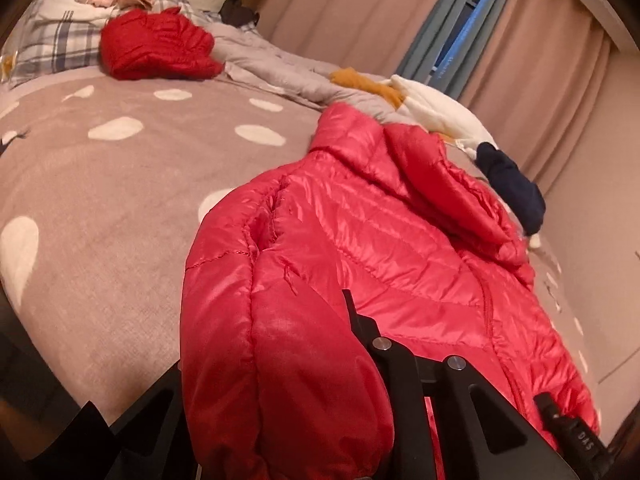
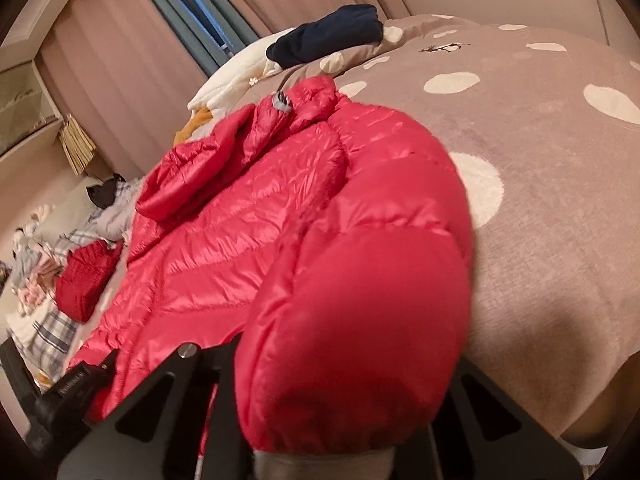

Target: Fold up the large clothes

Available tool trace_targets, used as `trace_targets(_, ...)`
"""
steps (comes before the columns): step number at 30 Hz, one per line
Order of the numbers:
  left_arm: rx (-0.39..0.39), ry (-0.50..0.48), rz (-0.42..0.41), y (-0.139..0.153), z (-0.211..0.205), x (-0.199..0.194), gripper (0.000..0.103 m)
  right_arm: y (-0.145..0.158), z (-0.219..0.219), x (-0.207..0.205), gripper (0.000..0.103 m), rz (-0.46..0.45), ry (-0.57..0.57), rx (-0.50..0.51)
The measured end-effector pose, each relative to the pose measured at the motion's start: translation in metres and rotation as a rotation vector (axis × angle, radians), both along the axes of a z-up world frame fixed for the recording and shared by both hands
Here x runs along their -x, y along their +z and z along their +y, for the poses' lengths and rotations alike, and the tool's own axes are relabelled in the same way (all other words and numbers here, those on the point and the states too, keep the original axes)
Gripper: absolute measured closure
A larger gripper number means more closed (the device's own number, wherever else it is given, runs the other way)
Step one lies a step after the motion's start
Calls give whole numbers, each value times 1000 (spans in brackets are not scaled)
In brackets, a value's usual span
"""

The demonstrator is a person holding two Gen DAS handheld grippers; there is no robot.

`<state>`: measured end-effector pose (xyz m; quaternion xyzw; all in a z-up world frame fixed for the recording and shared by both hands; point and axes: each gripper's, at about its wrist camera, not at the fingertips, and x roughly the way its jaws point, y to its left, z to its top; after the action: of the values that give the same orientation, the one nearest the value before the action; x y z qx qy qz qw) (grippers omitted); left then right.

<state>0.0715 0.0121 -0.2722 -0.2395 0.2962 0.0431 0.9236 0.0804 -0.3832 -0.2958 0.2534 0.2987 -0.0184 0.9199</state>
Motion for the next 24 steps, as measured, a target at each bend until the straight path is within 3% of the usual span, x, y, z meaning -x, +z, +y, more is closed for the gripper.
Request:
trace_targets(4,46,8,-4,6,10,4,86,15,0,8,93,-42,13,8)
trace_targets(9,2,-11,-40,28,8,18,86,33,3,17,93,-90,11,15)
trace_targets(14,40,-17,-72,48,4,42,86,52,-9,34,93,-157,14,-94)
trace_targets(17,36,4,-136,64,-1,60,86,66,-15,47,92,-208,23,-134)
trace_targets(24,24,20,-159,73,-11,83,86,80,-16,66,92,-246,42,-108)
